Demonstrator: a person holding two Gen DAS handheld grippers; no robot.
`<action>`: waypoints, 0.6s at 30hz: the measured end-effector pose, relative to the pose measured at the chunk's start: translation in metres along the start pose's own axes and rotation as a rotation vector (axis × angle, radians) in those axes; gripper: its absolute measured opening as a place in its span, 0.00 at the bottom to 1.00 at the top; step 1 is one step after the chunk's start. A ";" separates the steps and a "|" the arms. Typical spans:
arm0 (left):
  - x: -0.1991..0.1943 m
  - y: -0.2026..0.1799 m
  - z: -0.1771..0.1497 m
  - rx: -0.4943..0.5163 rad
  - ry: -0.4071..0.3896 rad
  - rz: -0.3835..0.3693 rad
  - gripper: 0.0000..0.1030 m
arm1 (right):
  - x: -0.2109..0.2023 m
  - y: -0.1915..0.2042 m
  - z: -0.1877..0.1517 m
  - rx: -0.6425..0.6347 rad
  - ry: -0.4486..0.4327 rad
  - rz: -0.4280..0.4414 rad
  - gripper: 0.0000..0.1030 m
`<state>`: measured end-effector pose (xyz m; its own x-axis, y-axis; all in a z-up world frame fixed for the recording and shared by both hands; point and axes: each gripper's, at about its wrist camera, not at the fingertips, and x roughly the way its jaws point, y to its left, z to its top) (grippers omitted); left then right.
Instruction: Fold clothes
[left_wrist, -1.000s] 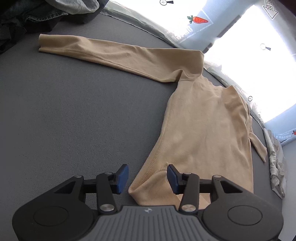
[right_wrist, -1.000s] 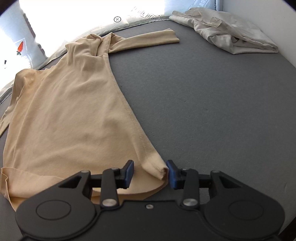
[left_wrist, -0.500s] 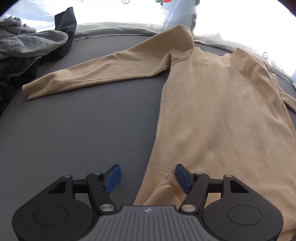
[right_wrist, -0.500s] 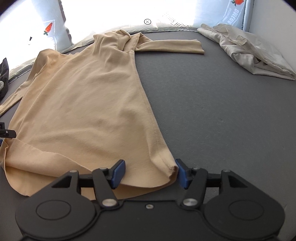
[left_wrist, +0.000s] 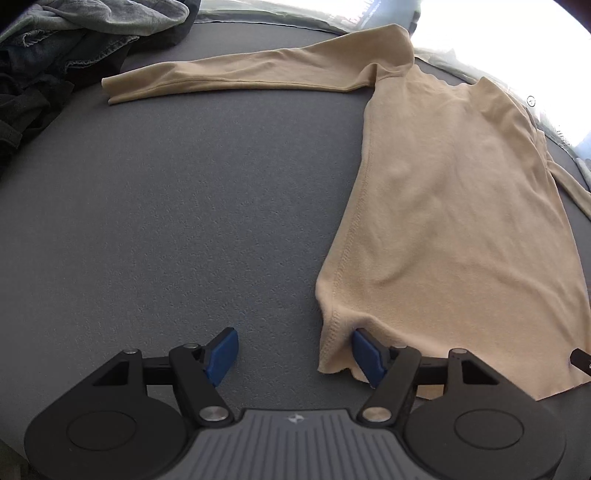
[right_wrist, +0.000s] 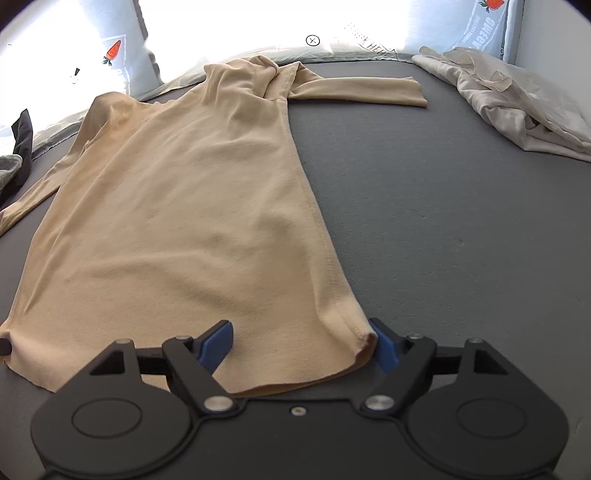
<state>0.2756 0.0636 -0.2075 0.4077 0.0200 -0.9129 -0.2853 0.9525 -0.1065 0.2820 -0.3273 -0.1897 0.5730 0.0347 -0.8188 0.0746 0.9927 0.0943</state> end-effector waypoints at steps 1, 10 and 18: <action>0.000 -0.002 0.001 0.004 -0.010 -0.014 0.58 | -0.001 0.000 0.000 -0.004 -0.003 -0.009 0.72; -0.014 -0.014 -0.009 0.001 -0.033 -0.052 0.04 | -0.021 -0.021 -0.009 -0.036 -0.032 0.080 0.04; -0.030 0.018 -0.050 -0.109 0.048 -0.094 0.06 | -0.041 -0.037 -0.040 -0.088 0.033 0.104 0.04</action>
<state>0.2146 0.0648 -0.2016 0.3960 -0.0847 -0.9143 -0.3409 0.9110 -0.2321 0.2231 -0.3605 -0.1821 0.5466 0.1401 -0.8256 -0.0563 0.9898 0.1306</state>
